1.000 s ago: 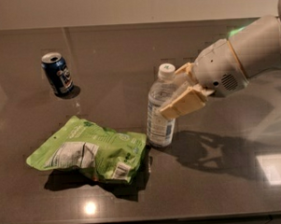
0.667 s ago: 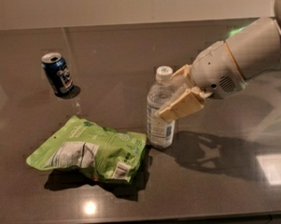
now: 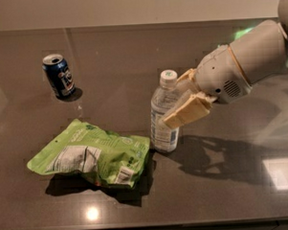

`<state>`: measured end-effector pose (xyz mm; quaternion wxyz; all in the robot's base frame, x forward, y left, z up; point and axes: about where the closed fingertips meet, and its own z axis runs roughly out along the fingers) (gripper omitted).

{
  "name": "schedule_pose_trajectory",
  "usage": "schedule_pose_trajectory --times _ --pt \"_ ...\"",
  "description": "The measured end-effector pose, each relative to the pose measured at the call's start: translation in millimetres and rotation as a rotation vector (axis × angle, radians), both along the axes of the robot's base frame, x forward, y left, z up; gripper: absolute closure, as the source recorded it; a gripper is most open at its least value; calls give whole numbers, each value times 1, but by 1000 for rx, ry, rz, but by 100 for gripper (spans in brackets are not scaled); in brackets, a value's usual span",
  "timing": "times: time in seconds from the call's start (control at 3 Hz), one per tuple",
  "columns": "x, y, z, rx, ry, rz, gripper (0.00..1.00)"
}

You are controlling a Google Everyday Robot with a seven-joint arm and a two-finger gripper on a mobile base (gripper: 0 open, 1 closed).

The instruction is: Move blue plastic bottle near green rice chip bag

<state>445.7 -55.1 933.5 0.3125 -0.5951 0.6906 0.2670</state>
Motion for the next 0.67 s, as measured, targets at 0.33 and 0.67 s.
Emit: schedule_pose_trajectory --times 0.33,0.67 --pt "4 -4 2 48 -20 18 0" --pt "4 -5 2 54 -23 21 0"
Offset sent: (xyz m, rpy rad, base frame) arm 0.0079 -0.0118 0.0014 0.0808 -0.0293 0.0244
